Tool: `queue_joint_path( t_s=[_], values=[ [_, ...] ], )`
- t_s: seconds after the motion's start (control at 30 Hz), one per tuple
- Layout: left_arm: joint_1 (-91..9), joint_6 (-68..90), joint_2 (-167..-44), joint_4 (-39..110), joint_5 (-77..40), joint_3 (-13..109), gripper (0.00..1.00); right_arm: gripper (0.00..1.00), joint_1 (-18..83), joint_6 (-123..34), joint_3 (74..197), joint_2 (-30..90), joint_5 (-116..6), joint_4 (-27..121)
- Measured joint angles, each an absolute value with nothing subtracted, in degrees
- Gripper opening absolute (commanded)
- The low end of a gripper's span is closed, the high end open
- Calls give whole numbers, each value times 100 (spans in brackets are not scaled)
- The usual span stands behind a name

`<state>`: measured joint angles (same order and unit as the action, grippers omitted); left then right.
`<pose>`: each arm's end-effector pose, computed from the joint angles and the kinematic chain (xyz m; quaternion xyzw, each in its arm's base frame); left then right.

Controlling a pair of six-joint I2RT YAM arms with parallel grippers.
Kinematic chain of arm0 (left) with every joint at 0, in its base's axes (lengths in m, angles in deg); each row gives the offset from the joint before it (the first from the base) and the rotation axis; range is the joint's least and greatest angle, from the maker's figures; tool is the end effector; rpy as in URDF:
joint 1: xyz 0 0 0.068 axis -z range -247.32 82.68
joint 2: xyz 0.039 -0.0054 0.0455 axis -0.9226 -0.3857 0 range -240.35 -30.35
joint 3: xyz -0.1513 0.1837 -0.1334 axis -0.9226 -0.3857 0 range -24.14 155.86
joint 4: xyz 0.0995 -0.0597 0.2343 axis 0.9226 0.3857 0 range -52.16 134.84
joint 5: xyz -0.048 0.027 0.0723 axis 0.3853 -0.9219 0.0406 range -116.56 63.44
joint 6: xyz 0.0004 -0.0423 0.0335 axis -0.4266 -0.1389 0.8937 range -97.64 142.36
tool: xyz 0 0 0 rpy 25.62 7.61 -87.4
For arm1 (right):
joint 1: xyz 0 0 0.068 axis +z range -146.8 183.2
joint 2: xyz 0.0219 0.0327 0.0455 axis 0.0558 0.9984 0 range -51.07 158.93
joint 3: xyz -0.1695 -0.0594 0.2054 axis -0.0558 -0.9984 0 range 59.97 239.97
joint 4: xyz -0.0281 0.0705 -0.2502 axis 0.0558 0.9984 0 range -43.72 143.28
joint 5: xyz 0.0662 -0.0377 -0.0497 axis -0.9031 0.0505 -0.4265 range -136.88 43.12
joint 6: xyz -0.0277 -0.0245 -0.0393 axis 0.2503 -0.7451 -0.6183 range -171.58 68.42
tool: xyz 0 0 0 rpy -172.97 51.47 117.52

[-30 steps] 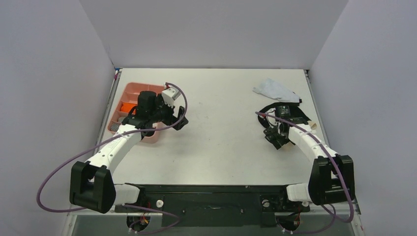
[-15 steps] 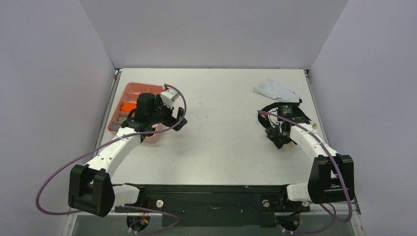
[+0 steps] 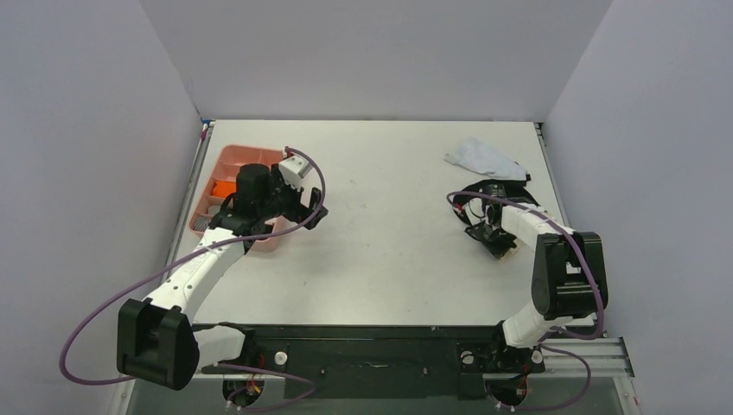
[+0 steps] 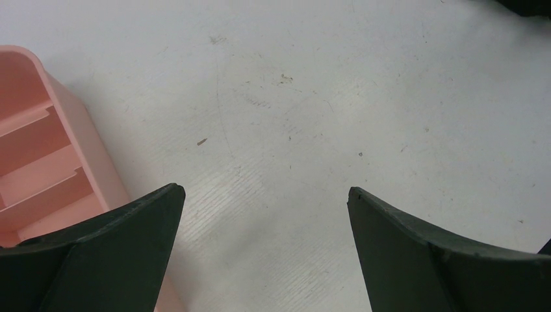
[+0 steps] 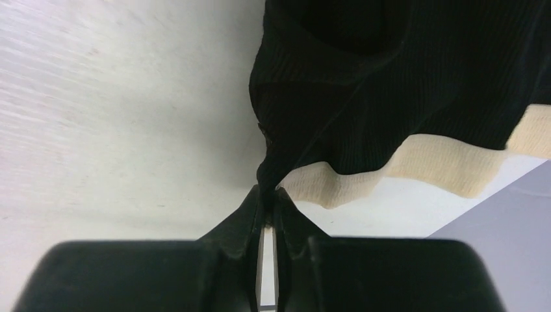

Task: Roll the underwear
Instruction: Move the underwear to the center of the board.

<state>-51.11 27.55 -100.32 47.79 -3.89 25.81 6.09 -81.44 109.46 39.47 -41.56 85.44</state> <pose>0.2583 -0.0893 0.2806 0.2541 0.8160 -0.2165 0.4719 0.2651 0.0100 0.1539 -0.2768 0.9560 -0.0649 0.0722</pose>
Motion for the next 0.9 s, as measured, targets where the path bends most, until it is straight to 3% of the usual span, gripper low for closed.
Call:
queue_joint_path(
  t_s=[0.2, 0.47, 0.63, 0.77, 0.8, 0.9],
  values=[
    [-5111, 2764, -9995, 4745, -544, 2581, 97, 0, 1160, -8118, 11528, 3958, -4449, 9044],
    [-5128, 2858, -9903, 4749, -1123, 2581, 97, 0, 3589, -7948, 12769, 3978, -4984, 9630],
    [-5257, 2917, -9903, 4823, -1558, 2581, 97, 0, 4592, -7943, 13272, 4354, -5308, 9798],
    [-5349, 2961, -9903, 4839, -1772, 2577, 97, 13, 4692, -7991, 13080, 4389, -5467, 9978],
    [-5358, 2989, -9903, 4836, -1787, 2568, 97, 24, 4677, -8020, 12940, 4336, -5487, 9976],
    [-5362, 3061, -9923, 4843, -1774, 2516, 97, 38, 4668, -8099, 12452, 4009, -5500, 10087]
  ],
)
